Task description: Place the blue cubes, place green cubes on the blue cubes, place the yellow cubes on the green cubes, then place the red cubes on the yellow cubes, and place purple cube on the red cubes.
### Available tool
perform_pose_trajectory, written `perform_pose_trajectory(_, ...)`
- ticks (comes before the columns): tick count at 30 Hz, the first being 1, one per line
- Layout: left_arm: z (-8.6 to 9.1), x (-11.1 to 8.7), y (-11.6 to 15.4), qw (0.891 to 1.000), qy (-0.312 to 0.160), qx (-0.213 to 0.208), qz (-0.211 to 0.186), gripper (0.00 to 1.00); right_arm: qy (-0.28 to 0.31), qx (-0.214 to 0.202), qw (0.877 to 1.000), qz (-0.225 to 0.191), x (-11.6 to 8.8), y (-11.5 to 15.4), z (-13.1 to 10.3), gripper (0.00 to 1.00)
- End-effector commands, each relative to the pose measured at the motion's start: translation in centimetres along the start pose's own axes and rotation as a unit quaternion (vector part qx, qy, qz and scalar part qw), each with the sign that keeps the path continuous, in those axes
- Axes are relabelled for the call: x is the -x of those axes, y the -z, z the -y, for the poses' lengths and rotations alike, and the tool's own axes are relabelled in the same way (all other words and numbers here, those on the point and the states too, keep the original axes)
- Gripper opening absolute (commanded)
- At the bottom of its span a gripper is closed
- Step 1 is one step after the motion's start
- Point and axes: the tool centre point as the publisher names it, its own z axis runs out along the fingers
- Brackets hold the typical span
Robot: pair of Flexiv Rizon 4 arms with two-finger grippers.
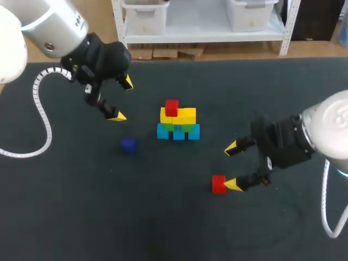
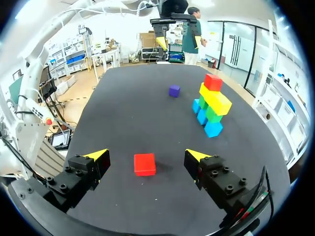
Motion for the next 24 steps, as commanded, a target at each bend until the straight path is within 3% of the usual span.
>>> perform_pose_trajectory(1, 0.1, -0.2, 0.0, 1.000, -0.002, 0.001, 0.002, 1.00, 0.000, 0.005, 1.000, -0.001, -0.6, -0.2, -0.4, 1.00)
perform_pose_trajectory(21, 0.1, -0.2, 0.0, 1.000, -0.002, 0.001, 0.002, 1.00, -0.005, 0.031, 1.000, -0.001, -3.3, -3.2, -0.4, 1.00)
perform_pose_trajectory(22, 0.1, -0.2, 0.0, 1.000, -0.002, 0.001, 0.002, 1.00, -0.004, 0.031, 1.000, 0.000, -3.3, -3.3, -0.4, 0.96)
perform_pose_trajectory(23, 0.1, -0.2, 0.0, 1.000, -0.002, 0.001, 0.002, 1.00, -0.004, 0.031, 0.999, 0.001, -3.3, -3.5, -0.4, 0.73)
perform_pose_trajectory(24, 0.1, -0.2, 0.0, 1.000, -0.002, 0.001, 0.002, 1.00, -0.005, 0.032, 0.999, 0.001, -3.3, -3.6, -0.4, 0.68)
